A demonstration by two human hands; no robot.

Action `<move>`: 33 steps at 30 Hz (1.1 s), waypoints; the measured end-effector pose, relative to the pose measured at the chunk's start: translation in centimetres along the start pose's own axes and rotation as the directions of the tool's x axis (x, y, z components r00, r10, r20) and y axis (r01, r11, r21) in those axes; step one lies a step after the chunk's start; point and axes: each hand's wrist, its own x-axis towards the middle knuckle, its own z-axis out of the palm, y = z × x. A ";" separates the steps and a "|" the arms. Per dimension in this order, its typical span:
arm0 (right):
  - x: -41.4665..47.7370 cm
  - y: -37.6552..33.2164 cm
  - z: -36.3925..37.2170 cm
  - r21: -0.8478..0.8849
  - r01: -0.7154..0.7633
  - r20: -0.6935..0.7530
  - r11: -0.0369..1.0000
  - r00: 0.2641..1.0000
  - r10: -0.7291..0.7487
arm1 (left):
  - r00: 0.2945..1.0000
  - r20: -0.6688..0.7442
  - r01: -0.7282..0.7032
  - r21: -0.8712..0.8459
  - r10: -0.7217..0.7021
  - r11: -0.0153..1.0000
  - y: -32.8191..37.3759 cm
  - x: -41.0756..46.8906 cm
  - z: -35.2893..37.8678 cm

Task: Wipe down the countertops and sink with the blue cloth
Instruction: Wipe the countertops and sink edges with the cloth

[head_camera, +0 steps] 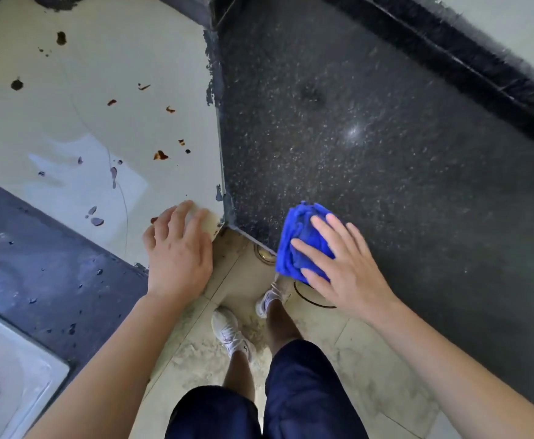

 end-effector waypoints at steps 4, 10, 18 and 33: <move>-1.2 2.8 -0.7 0.031 -0.288 0.081 0.957 0.955 0.285 | 1.000 0.006 0.008 -0.006 -0.008 1.000 0.1 -0.2 -0.1; 8.8 -0.5 -1.4 0.142 -0.447 0.050 0.884 0.895 0.444 | 0.998 0.001 -0.055 -0.085 0.055 0.995 -1.1 -1.2 -1.4; 16.5 -11.0 0.1 0.106 -0.185 -0.045 0.977 0.981 0.191 | 0.979 -0.074 0.192 0.025 -0.190 0.981 -10.5 -8.7 -3.2; 13.3 -14.1 0.4 -0.001 0.041 0.100 0.999 0.994 -0.041 | 0.904 -0.066 0.422 -0.026 -0.423 0.906 -15.5 -8.0 -2.9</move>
